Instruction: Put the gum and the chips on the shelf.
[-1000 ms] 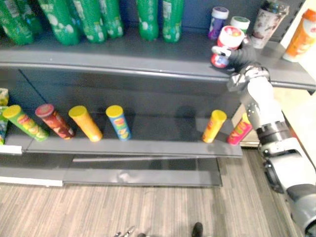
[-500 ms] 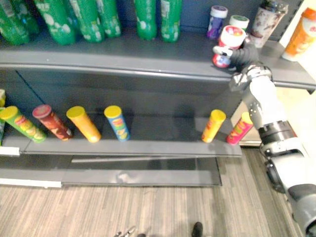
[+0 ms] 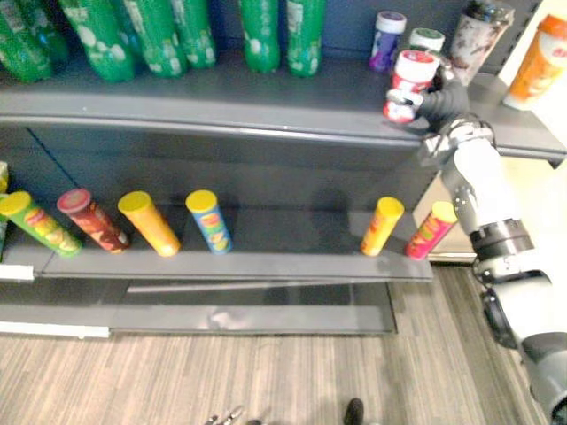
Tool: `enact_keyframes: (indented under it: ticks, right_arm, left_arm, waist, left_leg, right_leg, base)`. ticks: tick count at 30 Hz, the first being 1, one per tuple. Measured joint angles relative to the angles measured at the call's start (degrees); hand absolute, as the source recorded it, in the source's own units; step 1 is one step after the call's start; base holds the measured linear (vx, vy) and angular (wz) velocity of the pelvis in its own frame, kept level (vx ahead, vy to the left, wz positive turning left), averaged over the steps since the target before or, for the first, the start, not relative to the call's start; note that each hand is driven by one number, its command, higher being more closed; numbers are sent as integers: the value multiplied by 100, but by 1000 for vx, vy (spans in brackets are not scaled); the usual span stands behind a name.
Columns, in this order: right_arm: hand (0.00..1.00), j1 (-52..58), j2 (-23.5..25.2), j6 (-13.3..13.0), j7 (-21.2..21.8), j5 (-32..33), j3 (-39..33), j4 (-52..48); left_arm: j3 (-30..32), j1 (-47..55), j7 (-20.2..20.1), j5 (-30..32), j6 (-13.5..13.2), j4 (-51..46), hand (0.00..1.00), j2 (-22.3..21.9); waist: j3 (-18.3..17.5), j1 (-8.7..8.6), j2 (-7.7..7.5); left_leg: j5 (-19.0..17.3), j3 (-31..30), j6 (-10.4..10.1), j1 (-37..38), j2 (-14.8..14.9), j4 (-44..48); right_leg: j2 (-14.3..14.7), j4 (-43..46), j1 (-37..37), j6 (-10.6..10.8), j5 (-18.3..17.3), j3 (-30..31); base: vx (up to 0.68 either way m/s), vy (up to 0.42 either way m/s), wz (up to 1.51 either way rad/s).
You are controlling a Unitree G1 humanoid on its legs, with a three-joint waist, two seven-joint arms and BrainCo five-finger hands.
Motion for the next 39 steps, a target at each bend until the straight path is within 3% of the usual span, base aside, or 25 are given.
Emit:
enact_keyframes:
  ticks: [21,27,33,39]
  right_arm:
    - [0,-18,0,101,-521,-218,-461,150]
    - [0,-17,11,16,-851,-217,-879,-752]
    - [0,275,27,-296,-847,-213,-909,-1987]
    - [0,1886,662,-534,-823,-147,-1115,-3635]
  left_arm:
    - [7,-1,16,-1,-1,1,0,4]
    - [57,-4,68,3,4,0,0,7]
    - [167,-2,79,16,10,5,0,-7]
    - [233,2,144,29,52,32,0,-94]
  waist:
    - [-3,-2,-2]
    - [-2,-9,1]
    - [-5,-36,8]
    - [-22,-85,36]
  left_leg:
    - [4,-14,4,20,7,16]
    - [1,-19,1,-25,30,83]
    - [-2,-30,0,-33,47,126]
    - [-2,-26,0,-36,48,135]
  right_leg:
    - [2,0,0,1,2,-9]
    - [17,1,-14,0,3,-10]
    - [27,1,1,-1,4,-4]
    - [27,2,0,-1,4,2]
  base:
    - [0,0,0]
    - [0,0,0]
    - [0,0,0]
    - [0,0,0]
